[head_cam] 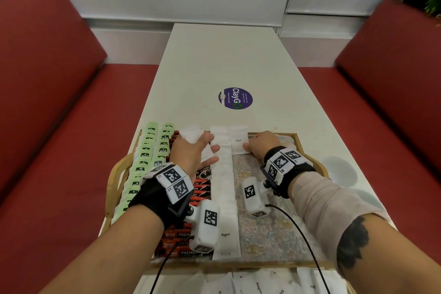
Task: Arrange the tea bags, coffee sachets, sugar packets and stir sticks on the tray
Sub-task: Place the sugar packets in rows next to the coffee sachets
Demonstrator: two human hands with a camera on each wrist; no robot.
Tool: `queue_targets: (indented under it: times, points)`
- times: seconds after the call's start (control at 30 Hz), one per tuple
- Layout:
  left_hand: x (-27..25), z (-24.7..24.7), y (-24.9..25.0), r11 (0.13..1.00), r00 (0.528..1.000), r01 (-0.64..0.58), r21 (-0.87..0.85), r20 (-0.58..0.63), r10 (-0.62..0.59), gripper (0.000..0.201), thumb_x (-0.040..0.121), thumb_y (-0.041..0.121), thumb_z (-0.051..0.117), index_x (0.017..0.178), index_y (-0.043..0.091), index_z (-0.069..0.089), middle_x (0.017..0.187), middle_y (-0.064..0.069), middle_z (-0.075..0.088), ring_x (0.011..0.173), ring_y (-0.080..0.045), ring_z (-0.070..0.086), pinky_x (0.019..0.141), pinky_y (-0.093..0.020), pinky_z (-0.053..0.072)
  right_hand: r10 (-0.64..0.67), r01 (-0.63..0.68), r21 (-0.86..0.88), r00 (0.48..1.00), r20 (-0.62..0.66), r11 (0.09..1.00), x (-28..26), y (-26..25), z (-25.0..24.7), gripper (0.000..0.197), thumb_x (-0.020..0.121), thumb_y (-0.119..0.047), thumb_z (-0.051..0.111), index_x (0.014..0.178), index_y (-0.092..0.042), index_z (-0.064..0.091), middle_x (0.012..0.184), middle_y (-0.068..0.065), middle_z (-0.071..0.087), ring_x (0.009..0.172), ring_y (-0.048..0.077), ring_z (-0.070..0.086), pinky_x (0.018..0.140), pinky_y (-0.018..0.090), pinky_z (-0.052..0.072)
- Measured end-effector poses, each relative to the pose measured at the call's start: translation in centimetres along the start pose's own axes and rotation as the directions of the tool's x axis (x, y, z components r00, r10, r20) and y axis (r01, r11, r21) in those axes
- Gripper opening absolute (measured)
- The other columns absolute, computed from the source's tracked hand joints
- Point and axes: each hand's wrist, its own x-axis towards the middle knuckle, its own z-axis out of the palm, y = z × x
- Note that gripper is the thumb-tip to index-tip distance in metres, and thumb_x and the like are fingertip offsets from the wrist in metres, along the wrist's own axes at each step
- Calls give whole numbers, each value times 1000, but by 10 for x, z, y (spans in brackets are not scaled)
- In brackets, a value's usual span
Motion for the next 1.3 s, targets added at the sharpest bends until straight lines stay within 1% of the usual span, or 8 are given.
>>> queue_targets:
  times: [0.13,0.37,0.43,0.6,0.77,1.0,1.17,1.3]
  points:
    - [0,0,-1,1000,1000,14,-8,8,-14,24,90,15,62,111,3,61,107,-12,67,77,-23,70,54,-28,57,-1,0,-143,1000,-10,990,0,-3,-1,31,92,-31,55,99,-2,63,88,8,55,78,22,50,67,26,40]
    - [-2,-1,-3,999,999,21,-25,32,-20,23,90,16,62,112,9,59,103,-9,67,76,-22,70,55,-29,57,55,-57,-160,998,-17,985,6,-4,-1,36,92,-27,49,64,-7,41,63,4,42,55,17,41,44,24,28]
    - [-2,0,-3,999,999,23,-29,35,-22,21,90,15,62,111,9,60,101,-7,68,74,-21,70,55,-29,56,56,-56,-118,998,-4,991,9,-2,0,33,90,-25,51,62,-10,40,65,5,45,56,17,43,47,25,33]
    - [-1,2,0,989,992,96,-108,86,-87,32,92,2,47,122,10,51,109,-12,66,82,-26,71,60,-32,60,19,-19,152,1000,3,988,9,3,1,15,84,-21,62,74,-18,51,94,7,59,84,24,56,85,34,53]
    - [0,3,-1,987,974,122,-102,201,-100,45,94,-9,36,136,9,40,119,-12,60,96,-28,65,66,-31,59,21,-21,-35,1000,-15,999,7,-5,1,12,84,-19,54,79,-9,59,79,6,61,55,19,48,47,25,34]
    - [2,1,-6,995,989,58,-76,140,-47,33,92,-5,52,114,18,55,114,-6,63,102,-24,62,62,-27,59,-4,1,-74,999,-39,997,0,-5,-1,26,90,-26,54,74,-7,49,74,4,51,73,23,50,61,26,38]
    - [6,-2,-3,1000,1000,16,2,25,-16,38,83,-5,66,116,12,57,111,-9,66,95,-23,66,60,-31,60,-224,241,157,968,-116,958,-13,-7,-9,24,95,-29,51,83,-10,58,78,3,59,71,19,53,71,29,41]
    - [6,0,-1,998,1000,-2,70,-11,2,41,78,-2,73,114,11,58,109,-10,68,91,-26,68,60,-33,60,-405,343,454,914,42,822,-40,-18,-19,34,96,-36,52,72,-15,64,67,-1,63,47,11,44,54,22,41]
